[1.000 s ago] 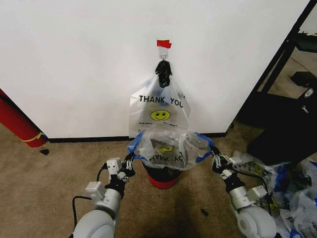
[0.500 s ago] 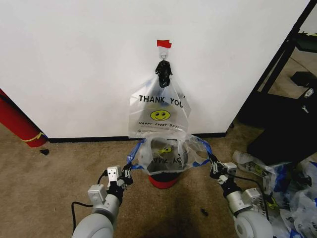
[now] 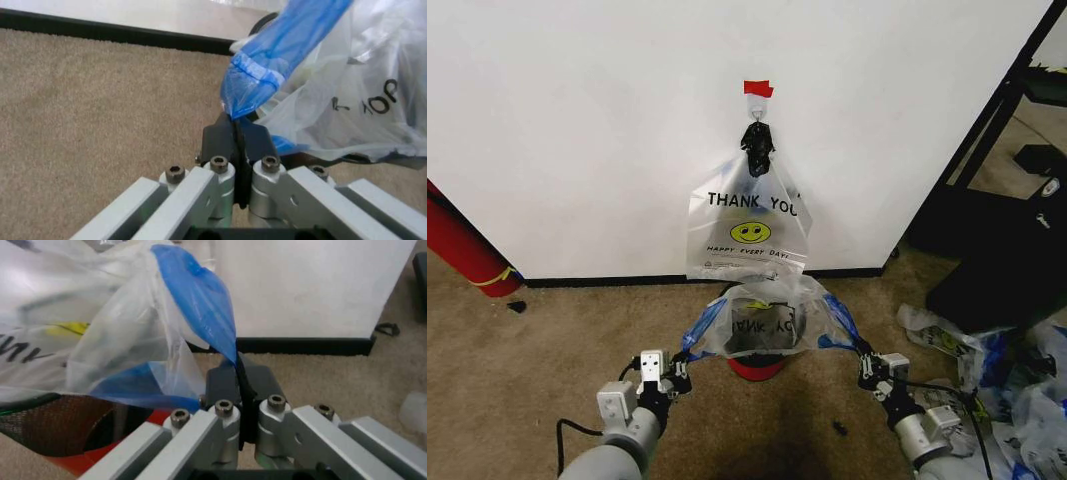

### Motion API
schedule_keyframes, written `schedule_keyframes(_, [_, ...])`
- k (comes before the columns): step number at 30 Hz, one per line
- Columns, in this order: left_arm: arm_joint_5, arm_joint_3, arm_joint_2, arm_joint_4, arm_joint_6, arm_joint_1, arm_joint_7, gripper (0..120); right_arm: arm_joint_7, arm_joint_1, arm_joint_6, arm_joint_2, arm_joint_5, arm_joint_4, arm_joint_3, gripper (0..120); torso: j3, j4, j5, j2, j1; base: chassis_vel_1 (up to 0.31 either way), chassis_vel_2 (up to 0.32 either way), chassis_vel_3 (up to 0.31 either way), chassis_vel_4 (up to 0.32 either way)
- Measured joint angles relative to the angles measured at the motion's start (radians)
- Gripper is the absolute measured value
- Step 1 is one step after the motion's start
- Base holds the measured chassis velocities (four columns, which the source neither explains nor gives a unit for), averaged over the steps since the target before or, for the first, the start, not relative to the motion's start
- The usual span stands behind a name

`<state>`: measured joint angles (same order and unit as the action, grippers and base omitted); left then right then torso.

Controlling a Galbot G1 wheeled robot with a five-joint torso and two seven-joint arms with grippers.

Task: Pick up the garbage bag from the wall and place it over the trash bin.

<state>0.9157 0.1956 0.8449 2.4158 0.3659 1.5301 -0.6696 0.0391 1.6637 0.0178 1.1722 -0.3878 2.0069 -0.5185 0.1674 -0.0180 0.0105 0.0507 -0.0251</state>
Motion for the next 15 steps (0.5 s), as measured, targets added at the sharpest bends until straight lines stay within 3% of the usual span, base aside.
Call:
schedule_keyframes(5, [0.062,-0.007,-0.040,0.024,0.061,-0.002,-0.031,0,-0.048,0.000,-0.042,-0.015,0.013,-0.009,0.016,0,0.000,0.0000,-0.0001,0.000,0.000,0.000,0.000,0.000,0.000])
schedule_keyframes(15, [0.068,-0.054,0.001,-0.122,0.080,-0.090,-0.033,0,-0.112,-0.120,-0.141,-0.002,-0.054,-0.084,0.081,0,0.000,-0.0001,-0.0001,0.000,0.000,0.000,0.000,0.000,0.000])
